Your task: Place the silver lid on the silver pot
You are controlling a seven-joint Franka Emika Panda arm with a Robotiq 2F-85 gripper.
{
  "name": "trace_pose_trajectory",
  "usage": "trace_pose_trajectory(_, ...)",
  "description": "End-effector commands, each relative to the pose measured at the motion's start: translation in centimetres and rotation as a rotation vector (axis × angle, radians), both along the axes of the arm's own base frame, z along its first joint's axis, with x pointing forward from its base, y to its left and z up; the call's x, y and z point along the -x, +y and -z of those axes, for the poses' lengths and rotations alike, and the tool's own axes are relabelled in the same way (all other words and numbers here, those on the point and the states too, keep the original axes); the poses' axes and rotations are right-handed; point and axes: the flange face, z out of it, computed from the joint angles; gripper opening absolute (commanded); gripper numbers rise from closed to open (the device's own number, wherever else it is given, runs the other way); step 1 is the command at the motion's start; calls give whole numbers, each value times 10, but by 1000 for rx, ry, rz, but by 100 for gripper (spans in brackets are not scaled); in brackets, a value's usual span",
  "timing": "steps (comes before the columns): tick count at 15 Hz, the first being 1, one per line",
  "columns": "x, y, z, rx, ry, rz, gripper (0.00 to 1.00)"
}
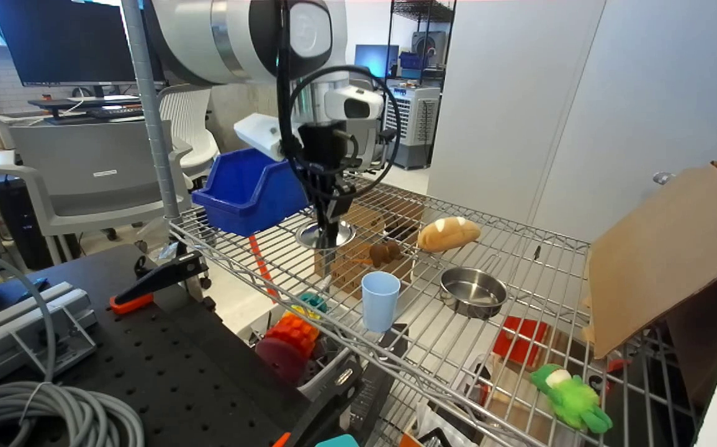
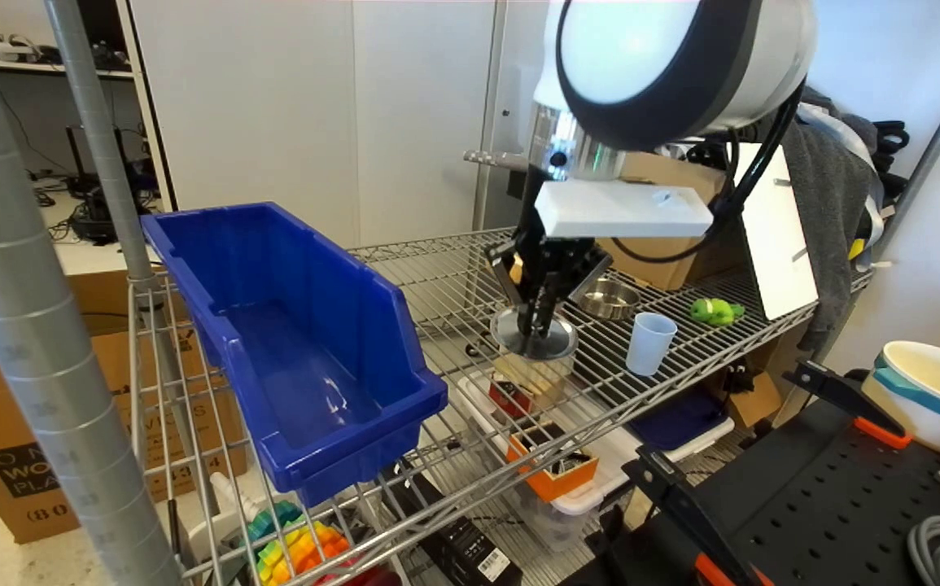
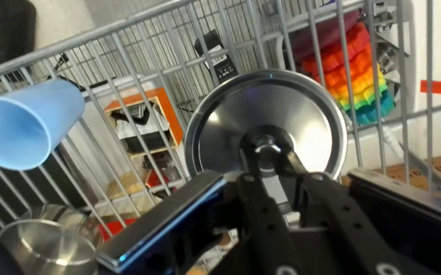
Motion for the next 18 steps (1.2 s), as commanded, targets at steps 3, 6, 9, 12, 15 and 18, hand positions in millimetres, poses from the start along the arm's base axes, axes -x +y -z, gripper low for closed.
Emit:
trace_pose_trajectory(3,-28,-58,-66,-35,-63,100,5)
trace_pose_trajectory(6,-50,-100,-62,-33,-40,194,5)
trace_pose_trajectory(9,-68,-132,-50,-40,-7,275,5)
trace_pose_trajectory(12,-85,-152,-36,-42,14,333,5)
trace_pose_trajectory(15,-97,-166,-21,-32,30,364,5)
trace_pose_trajectory(18,-103,-178,-10,-24,22,387,5)
